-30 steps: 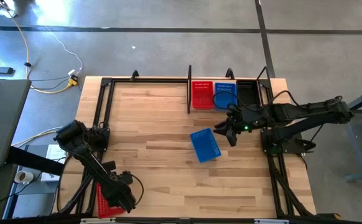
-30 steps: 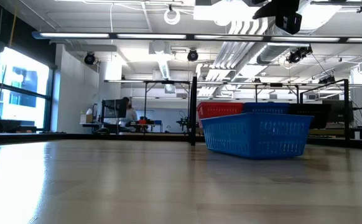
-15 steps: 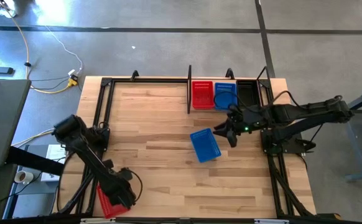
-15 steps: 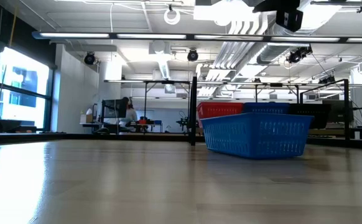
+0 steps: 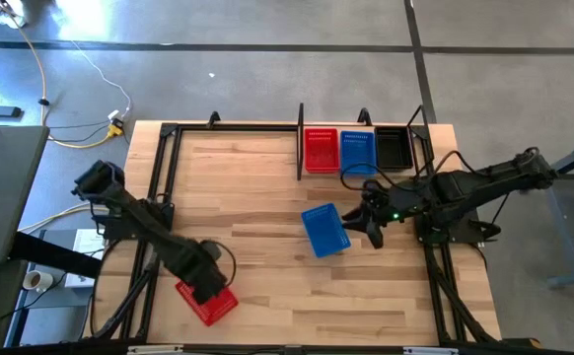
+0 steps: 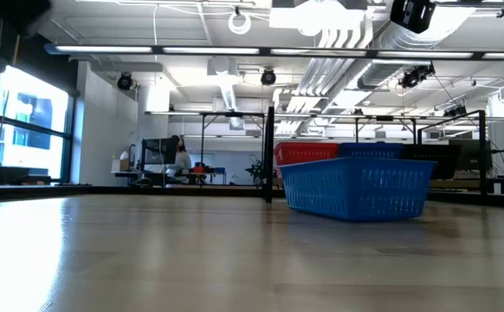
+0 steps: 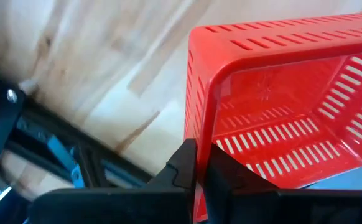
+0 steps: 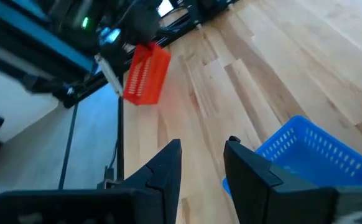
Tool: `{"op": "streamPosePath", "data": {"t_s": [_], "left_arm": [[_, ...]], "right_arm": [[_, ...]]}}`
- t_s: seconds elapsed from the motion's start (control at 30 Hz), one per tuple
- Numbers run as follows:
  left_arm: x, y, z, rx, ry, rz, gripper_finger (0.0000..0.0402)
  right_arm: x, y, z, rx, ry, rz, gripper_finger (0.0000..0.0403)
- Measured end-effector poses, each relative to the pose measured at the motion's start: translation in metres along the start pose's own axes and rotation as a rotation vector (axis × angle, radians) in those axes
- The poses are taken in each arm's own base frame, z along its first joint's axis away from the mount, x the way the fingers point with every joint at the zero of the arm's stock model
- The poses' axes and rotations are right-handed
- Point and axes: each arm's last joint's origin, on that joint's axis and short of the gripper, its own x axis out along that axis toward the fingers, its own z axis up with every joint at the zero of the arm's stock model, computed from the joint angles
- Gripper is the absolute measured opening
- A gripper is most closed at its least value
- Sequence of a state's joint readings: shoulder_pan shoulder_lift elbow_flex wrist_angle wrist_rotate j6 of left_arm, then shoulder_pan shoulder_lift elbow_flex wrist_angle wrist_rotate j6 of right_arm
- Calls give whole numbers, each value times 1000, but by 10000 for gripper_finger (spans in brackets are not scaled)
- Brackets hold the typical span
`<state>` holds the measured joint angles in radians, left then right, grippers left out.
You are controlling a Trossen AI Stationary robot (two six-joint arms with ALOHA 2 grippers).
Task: Stack baskets on shelf by color
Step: Stack the red basket on the stacked red baskets on the shelf
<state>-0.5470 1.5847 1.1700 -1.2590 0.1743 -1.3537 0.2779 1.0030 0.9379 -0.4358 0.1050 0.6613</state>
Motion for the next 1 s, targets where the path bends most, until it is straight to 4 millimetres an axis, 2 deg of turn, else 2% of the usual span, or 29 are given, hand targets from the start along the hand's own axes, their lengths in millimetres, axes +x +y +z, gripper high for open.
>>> {"op": "streamPosePath", "data": {"t_s": [0.13, 0.3, 0.47, 0.83, 1.0], "left_arm": [[-21, 8, 17, -48, -72, -75, 1], [-45, 16, 44, -119, -161, -146, 1], [-66, 24, 71, -177, -219, -200, 1], [-90, 52, 118, -365, -208, -320, 0], [-94, 61, 132, -424, -201, -378, 0]], "right_arm": [[0, 3, -2, -41, 14, 21, 108], [0, 5, -3, -165, 36, 62, 108], [-1, 8, 1, -308, -12, 88, 110], [-1, 7, 20, -624, -180, 115, 170], [-2, 3, 30, -691, -204, 157, 176]]}}
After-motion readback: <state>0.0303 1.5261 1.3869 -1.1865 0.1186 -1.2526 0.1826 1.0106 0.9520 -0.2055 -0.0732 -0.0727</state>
